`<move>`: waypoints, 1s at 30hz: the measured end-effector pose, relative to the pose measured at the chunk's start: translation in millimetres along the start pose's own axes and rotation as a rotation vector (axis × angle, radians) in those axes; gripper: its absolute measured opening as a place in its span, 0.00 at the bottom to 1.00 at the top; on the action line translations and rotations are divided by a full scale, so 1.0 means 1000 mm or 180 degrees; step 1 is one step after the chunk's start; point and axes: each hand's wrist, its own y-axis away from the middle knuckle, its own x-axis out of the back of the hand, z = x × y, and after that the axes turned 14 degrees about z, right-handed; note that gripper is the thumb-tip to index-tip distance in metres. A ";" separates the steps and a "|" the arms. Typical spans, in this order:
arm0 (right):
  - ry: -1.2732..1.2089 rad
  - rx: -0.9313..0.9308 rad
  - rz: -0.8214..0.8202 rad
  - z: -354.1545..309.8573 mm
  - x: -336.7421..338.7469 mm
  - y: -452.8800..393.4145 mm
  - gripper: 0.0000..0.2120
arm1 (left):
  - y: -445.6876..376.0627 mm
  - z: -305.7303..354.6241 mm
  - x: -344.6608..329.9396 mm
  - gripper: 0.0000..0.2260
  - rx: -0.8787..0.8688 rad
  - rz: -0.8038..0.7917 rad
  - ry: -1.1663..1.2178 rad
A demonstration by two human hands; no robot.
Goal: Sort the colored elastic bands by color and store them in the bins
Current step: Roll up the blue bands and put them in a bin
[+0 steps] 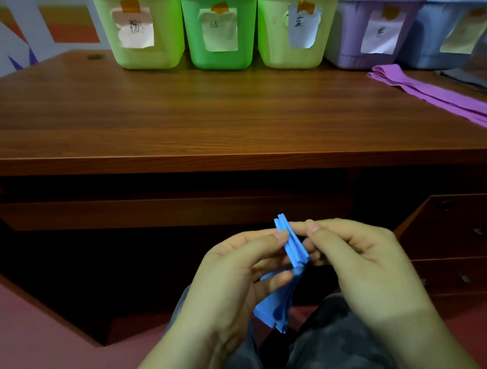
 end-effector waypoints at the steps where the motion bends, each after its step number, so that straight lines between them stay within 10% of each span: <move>1: -0.0017 -0.0037 -0.0048 -0.002 0.001 0.000 0.11 | 0.000 0.000 0.001 0.09 0.0005 -0.0035 0.0000; 30: 0.0253 0.0229 0.0059 -0.016 0.003 0.004 0.09 | 0.007 0.005 -0.004 0.04 0.0037 0.0204 0.0235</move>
